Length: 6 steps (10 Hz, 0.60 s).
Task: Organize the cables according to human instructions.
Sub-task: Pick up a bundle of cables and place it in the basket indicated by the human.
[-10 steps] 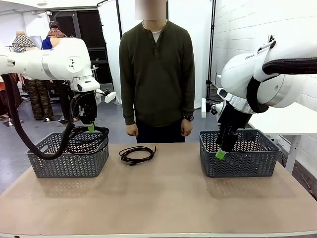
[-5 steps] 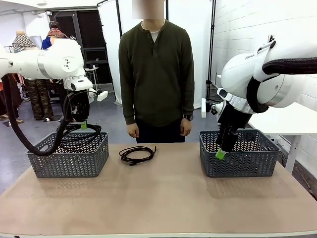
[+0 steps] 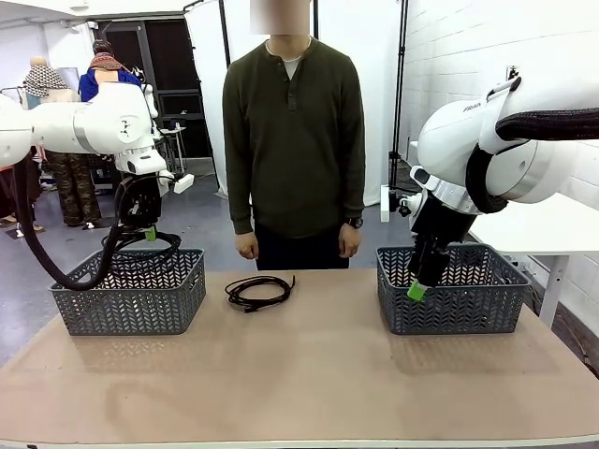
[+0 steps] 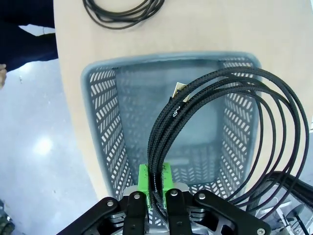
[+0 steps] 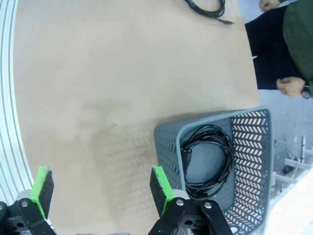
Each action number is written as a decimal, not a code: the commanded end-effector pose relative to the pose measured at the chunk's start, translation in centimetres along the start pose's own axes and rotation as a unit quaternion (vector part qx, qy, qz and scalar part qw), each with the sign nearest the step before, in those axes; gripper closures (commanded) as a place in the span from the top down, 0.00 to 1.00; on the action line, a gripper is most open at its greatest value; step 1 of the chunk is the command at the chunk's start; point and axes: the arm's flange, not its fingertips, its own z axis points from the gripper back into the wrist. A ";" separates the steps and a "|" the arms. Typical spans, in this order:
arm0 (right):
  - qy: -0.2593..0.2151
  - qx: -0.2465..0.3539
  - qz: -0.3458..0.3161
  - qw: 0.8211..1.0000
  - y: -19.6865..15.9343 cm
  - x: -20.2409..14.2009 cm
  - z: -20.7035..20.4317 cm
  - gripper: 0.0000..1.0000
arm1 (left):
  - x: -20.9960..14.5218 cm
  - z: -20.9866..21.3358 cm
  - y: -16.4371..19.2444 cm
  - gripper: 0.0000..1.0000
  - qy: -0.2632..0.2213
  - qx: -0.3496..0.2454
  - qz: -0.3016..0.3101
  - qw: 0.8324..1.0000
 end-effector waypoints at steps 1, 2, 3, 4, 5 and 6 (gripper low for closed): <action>0.004 -0.004 -0.005 1.000 -0.3 0.2 -0.1 1.00 | -1.0 0.3 1.4 0.00 -0.001 0.002 -0.012 1.000; 0.004 -0.004 -0.005 1.000 -0.3 0.2 -0.1 1.00 | -1.3 -0.2 1.1 0.00 -0.003 0.001 -0.012 1.000; 0.004 -0.004 -0.005 1.000 -0.3 0.2 -0.1 1.00 | -1.4 -0.9 0.9 0.00 -0.003 0.004 -0.010 1.000; 0.004 -0.004 -0.005 1.000 -0.3 0.2 -0.1 1.00 | -1.5 -1.5 0.8 0.00 -0.002 0.009 -0.006 1.000; 0.004 -0.004 -0.005 1.000 -0.3 0.2 -0.1 1.00 | -1.5 -2.2 1.1 0.00 -0.008 0.014 -0.005 1.000; 0.004 -0.004 -0.005 1.000 -0.3 0.2 -0.1 1.00 | -1.6 -2.6 1.3 0.00 -0.012 0.019 -0.006 1.000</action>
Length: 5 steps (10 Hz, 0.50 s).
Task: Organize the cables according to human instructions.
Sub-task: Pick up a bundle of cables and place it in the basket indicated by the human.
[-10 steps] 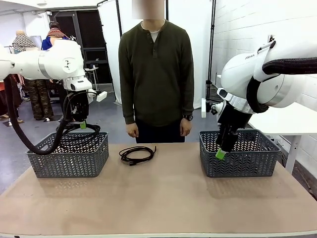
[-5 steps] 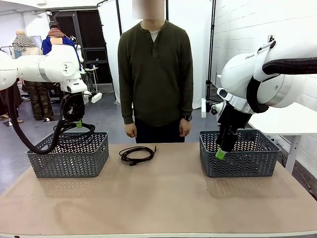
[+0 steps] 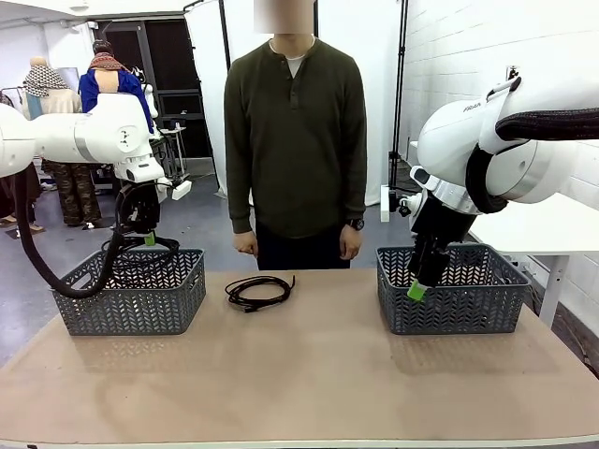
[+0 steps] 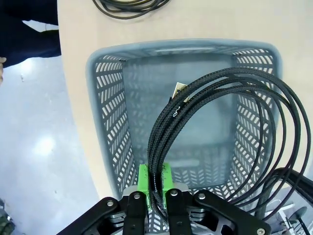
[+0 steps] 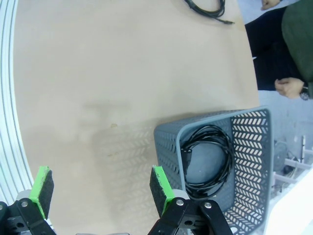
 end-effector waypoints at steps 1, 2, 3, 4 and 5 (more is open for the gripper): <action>0.004 -0.004 -0.005 1.000 -0.3 0.2 -0.1 1.00 | -0.5 -0.5 0.3 0.00 -0.006 0.015 -0.005 1.000; 0.004 -0.004 -0.005 1.000 -0.3 0.2 -0.1 1.00 | -0.7 -0.7 0.6 0.00 -0.007 0.017 -0.007 1.000; 0.004 -0.004 -0.005 1.000 -0.3 0.2 -0.1 1.00 | -0.7 -0.9 0.9 0.00 -0.007 0.017 -0.009 1.000; 0.004 -0.004 -0.005 1.000 -0.3 0.2 -0.1 1.00 | -0.8 -1.2 1.2 0.00 -0.004 0.013 -0.013 1.000; 0.004 -0.004 -0.005 1.000 -0.3 0.2 -0.1 1.00 | -0.9 -1.7 1.3 0.00 -0.002 0.007 -0.012 1.000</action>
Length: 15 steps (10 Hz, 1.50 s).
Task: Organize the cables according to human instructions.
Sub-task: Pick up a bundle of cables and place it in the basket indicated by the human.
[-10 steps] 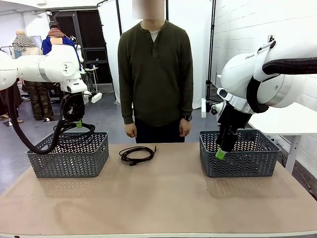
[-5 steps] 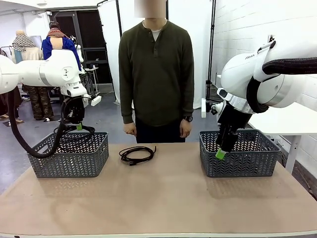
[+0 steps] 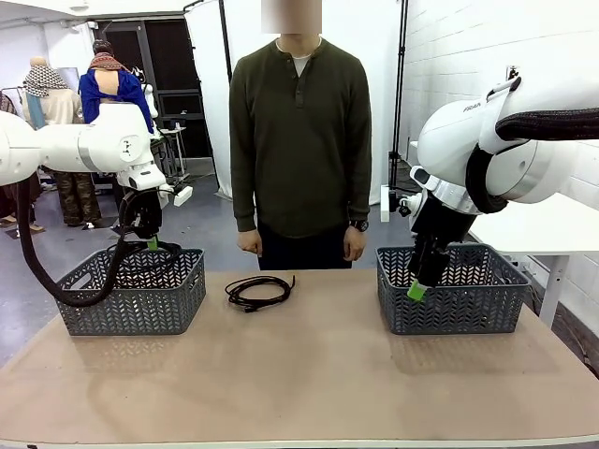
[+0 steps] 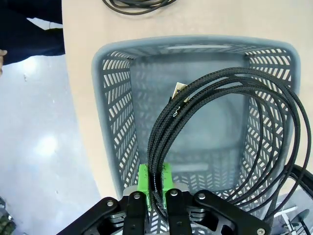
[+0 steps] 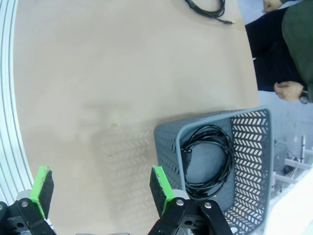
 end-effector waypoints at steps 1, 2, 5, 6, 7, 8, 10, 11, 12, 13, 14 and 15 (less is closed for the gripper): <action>0.004 -0.004 -0.005 1.000 -0.3 0.2 -0.1 1.00 | -0.7 -0.3 0.7 0.00 -0.003 -0.004 -0.011 1.000; 0.004 -0.004 -0.005 1.000 -0.3 0.2 -0.1 1.00 | -0.8 -0.5 0.8 0.00 -0.001 -0.002 -0.010 1.000; 0.004 -0.004 -0.005 1.000 -0.3 0.2 -0.1 1.00 | -0.8 -1.0 1.3 0.00 0.002 0.001 -0.010 1.000; 0.004 -0.004 -0.005 1.000 -0.3 0.2 -0.1 1.00 | -0.8 -1.2 1.4 0.15 0.002 -0.003 -0.010 1.000; 0.004 -0.004 -0.005 1.000 -0.3 0.2 -0.1 1.00 | -0.9 -1.3 1.4 0.35 0.003 -0.004 -0.009 1.000; 0.004 -0.004 -0.005 1.000 -0.3 0.2 -0.1 1.00 | -1.0 -1.4 1.5 0.55 0.003 -0.004 -0.007 1.000; 0.004 -0.004 -0.005 1.000 -0.3 0.2 -0.1 1.00 | -1.0 -1.3 1.6 0.95 0.000 -0.002 -0.003 1.000; 0.004 -0.004 -0.005 1.000 -0.3 0.2 -0.1 1.00 | -1.1 -1.1 1.6 1.00 0.002 -0.002 -0.003 1.000; 0.004 -0.004 -0.005 1.000 -0.3 0.2 -0.1 1.00 | -1.1 -0.4 1.5 1.00 0.005 -0.003 -0.006 1.000; 0.004 -0.004 -0.005 1.000 -0.3 0.2 -0.1 1.00 | -1.1 0.5 1.2 1.00 0.007 -0.003 -0.009 1.000; 0.004 -0.004 -0.005 1.000 -0.3 0.2 -0.1 1.00 | -1.2 1.4 0.9 1.00 0.009 -0.004 -0.007 1.000; 0.004 -0.004 -0.005 1.000 -0.3 0.2 -0.1 1.00 | -1.2 2.2 0.4 1.00 0.007 -0.007 -0.006 1.000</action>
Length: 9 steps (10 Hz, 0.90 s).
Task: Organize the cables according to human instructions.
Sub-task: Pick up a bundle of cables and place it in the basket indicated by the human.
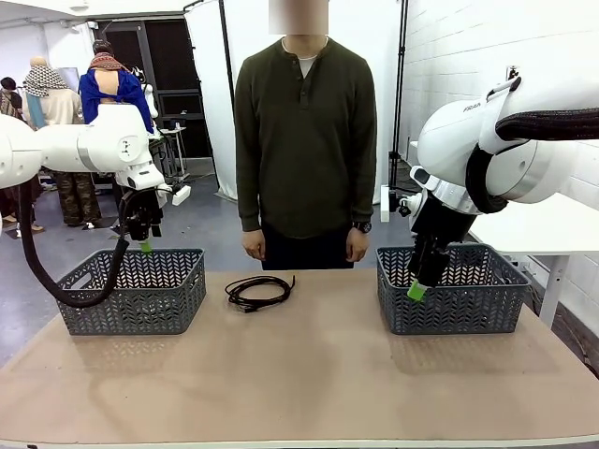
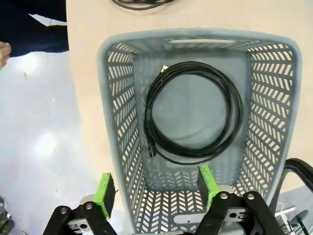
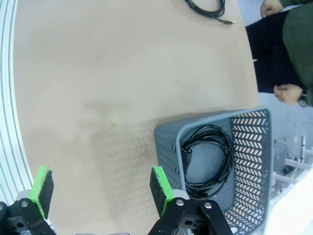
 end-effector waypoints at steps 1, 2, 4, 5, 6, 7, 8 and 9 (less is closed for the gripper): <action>0.004 -0.004 -0.005 1.000 -0.3 0.2 -0.1 1.00 | -0.6 2.1 -0.6 1.00 -0.001 -0.011 -0.008 1.000; 0.004 -0.004 -0.005 1.000 -0.3 0.2 -0.1 1.00 | -0.5 2.6 -1.1 1.00 -0.005 -0.014 -0.006 1.000; 0.004 -0.004 -0.005 1.000 -0.3 0.2 -0.1 1.00 | -0.1 3.6 -2.0 1.00 -0.011 -0.025 0.000 1.000; 0.004 -0.004 -0.005 1.000 -0.3 0.2 -0.1 1.00 | 0.0 4.2 -2.3 1.00 -0.021 -0.053 0.010 0.998; 0.004 -0.004 -0.005 1.000 -0.3 0.2 -0.1 1.00 | 0.0 3.2 -1.3 1.00 0.000 -0.014 0.001 1.000; 0.004 -0.004 -0.005 1.000 -0.3 0.2 -0.1 1.00 | 0.0 3.2 -1.3 1.00 0.000 -0.014 0.001 1.000; 0.004 -0.004 -0.005 1.000 -0.3 0.2 -0.1 1.00 | 0.0 3.2 -1.3 1.00 0.000 -0.014 0.001 1.000; 0.004 -0.004 -0.005 1.000 -0.3 0.2 -0.1 1.00 | 0.0 3.2 -1.3 1.00 0.000 -0.014 0.001 1.000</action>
